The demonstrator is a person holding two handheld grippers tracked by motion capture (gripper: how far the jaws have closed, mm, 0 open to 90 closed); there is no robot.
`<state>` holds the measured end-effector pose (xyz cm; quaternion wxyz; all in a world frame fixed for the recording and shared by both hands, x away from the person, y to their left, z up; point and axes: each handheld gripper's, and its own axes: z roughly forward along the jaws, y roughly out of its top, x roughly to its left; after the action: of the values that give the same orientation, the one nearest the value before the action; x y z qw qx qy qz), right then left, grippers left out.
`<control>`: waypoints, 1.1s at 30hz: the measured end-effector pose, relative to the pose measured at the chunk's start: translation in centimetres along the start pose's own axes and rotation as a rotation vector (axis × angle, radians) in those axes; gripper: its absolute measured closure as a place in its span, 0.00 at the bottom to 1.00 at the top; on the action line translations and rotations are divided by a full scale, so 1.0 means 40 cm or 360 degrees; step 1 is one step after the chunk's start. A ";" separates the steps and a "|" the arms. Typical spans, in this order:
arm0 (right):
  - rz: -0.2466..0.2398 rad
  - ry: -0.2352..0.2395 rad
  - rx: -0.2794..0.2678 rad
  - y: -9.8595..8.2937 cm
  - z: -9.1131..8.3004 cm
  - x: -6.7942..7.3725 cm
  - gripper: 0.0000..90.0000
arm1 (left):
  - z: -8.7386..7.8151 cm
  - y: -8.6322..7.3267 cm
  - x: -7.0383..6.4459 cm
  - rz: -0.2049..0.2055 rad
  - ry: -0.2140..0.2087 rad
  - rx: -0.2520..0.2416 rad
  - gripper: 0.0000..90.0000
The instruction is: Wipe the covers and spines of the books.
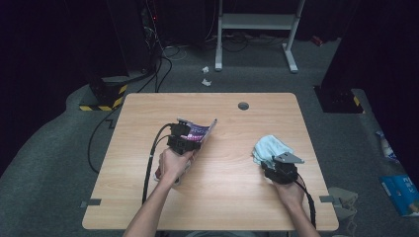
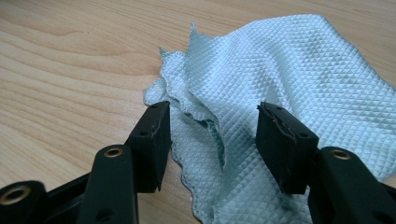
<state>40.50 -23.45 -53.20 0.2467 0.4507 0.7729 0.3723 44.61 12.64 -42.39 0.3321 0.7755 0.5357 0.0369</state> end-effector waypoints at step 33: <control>-0.0003 0.0003 -0.0004 -0.001 0.000 0.000 0.50 | 0.082 -0.040 -0.046 0.0209 -0.0058 0.0011 0.65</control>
<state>40.51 -23.46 -53.22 0.2470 0.4492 0.7731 0.3735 43.91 9.81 -45.26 0.3359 0.8106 0.4778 0.0427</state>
